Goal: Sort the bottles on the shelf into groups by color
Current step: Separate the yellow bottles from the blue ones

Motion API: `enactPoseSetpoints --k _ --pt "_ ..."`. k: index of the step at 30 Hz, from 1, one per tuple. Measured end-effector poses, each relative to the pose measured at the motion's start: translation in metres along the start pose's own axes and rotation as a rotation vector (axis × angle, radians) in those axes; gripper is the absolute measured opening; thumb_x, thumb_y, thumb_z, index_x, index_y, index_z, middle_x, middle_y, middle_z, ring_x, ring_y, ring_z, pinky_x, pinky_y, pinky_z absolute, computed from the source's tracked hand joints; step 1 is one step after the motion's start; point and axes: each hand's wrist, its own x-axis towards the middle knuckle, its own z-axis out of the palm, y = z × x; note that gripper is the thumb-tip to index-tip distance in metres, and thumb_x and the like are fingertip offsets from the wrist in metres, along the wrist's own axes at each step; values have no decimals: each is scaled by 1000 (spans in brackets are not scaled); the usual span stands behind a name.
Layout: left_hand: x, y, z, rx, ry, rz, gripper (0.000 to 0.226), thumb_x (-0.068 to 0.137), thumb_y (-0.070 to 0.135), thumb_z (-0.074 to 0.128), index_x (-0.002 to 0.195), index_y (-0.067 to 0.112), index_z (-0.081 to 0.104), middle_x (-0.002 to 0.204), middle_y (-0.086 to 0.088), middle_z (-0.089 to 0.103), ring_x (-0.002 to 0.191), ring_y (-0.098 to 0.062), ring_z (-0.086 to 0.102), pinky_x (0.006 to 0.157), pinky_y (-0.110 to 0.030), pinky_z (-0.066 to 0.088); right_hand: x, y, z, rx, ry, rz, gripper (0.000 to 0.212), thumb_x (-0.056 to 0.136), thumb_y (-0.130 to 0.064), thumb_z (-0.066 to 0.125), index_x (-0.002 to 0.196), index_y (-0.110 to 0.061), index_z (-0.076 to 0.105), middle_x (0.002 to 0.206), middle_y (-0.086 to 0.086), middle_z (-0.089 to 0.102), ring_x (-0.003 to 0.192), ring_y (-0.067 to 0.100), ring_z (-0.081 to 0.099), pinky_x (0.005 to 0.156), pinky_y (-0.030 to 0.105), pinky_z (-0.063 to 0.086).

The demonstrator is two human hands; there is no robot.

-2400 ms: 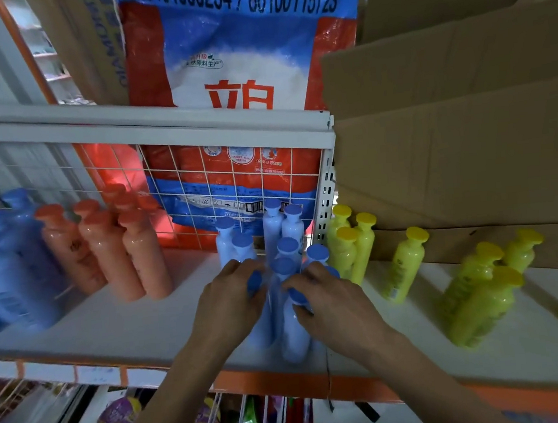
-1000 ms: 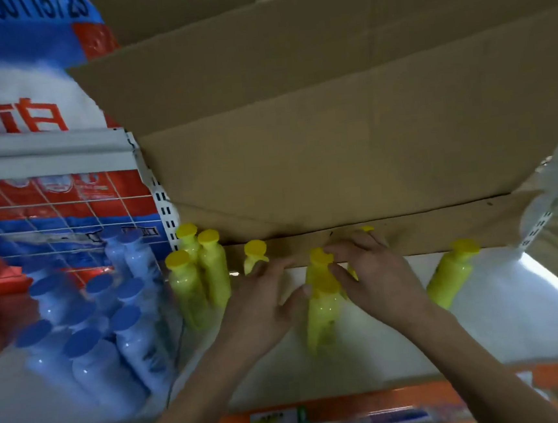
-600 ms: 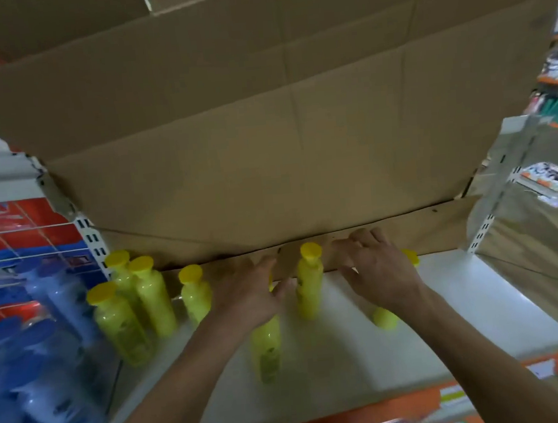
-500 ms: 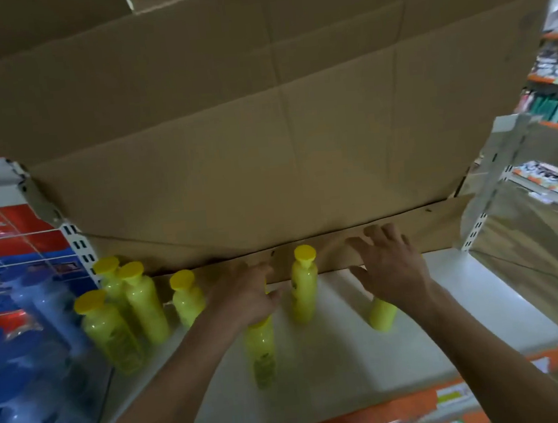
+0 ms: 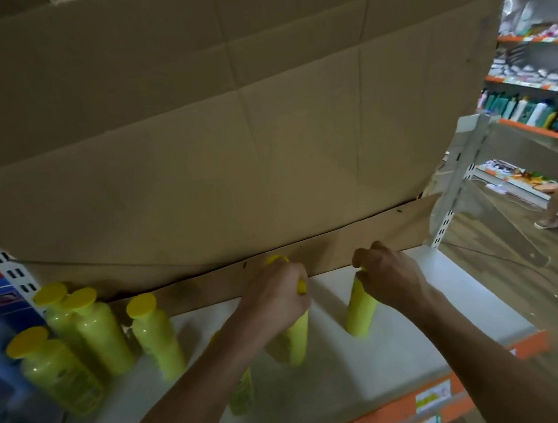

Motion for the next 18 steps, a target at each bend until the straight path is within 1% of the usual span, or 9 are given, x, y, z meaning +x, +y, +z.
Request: enactPoseSetpoints --k 3,5,7,9,12,13,16,18 --pt "15 20 18 -48 -48 14 18 84 20 63 101 25 64 108 4 52 105 -22 56 74 -25 37 0 1 1 71 31 -46 23 90 -23 57 113 -24 58 105 4 55 84 30 63 67 38 54" --pt "26 33 28 -60 -38 22 17 88 21 61 105 20 63 118 -3 52 113 -26 54 80 -28 42 2 4 3 80 43 -69 25 89 -22 57 114 -25 57 106 4 54 83 30 63 66 38 54" --pt "37 43 35 -60 -13 38 16 90 23 61 106 19 60 119 -5 52 117 -27 52 86 -32 42 4 8 4 90 51 -81 27 90 -22 57 116 -26 56 107 2 54 83 28 63 65 38 54" --pt "48 49 40 -36 19 54 19 90 25 62 108 20 59 117 -4 52 114 -27 52 85 -32 40 7 12 4 105 57 -84 29 90 -21 57 119 -27 56 109 1 54 84 26 62 65 37 53" --pt "60 54 42 -18 34 70 29 90 26 64 118 21 58 120 -4 56 114 -25 54 79 -29 38 10 16 4 94 52 -85 35 91 -24 55 125 -30 54 114 -1 54 92 25 62 65 32 48" --pt "63 53 42 -22 25 81 33 89 25 64 121 21 56 122 -3 57 115 -25 54 79 -29 39 11 17 3 79 41 -90 37 91 -25 54 128 -32 52 116 -1 54 96 24 61 66 30 46" --pt "67 50 43 -14 9 123 41 86 23 64 126 25 54 124 -1 60 117 -26 54 86 -32 46 13 17 2 35 12 -113 45 91 -32 56 135 -34 45 119 -1 54 107 23 56 72 31 46" --pt "64 46 41 15 1 155 44 86 26 65 128 26 53 124 0 60 118 -26 54 90 -33 46 12 16 1 27 2 -119 49 91 -34 56 138 -34 42 120 -1 54 111 22 52 75 33 48"
